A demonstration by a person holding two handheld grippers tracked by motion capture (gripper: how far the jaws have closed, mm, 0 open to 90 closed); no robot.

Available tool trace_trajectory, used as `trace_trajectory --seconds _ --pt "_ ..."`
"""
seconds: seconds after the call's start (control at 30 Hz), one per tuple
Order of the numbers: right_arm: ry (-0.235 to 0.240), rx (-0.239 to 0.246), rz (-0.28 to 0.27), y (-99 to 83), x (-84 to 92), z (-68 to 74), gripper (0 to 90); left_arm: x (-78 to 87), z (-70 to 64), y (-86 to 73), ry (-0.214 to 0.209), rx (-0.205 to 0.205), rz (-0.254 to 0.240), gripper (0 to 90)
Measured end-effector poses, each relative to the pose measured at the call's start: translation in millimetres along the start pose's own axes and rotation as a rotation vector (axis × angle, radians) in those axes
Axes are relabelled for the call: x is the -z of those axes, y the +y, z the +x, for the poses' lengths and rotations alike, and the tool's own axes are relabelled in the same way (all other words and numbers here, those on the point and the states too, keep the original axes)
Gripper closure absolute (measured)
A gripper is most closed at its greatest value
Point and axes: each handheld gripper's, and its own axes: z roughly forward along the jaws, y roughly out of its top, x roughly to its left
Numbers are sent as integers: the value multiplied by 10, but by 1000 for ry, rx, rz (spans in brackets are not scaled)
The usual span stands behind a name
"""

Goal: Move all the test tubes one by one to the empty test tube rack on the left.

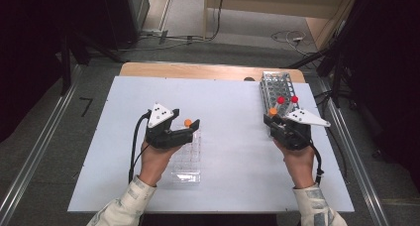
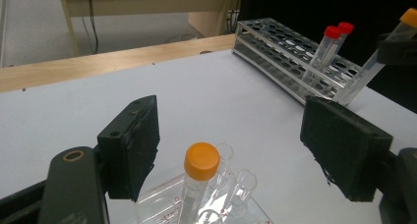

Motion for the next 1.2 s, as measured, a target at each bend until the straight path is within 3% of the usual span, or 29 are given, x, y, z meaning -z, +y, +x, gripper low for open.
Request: trace_trajectory --seconds 0.57,0.9,1.03,1.2 --pt "140 80 57 -95 -209 486 710 -15 -149 -2 -51 -21 5 242" --pt "224 135 64 -101 -213 792 713 -7 -433 24 -169 -61 7 287" --pt "258 168 64 -89 -187 927 713 -18 -553 19 -226 -93 13 367" --pt "293 199 53 -57 -123 1061 713 -25 -619 8 -259 -113 4 501"
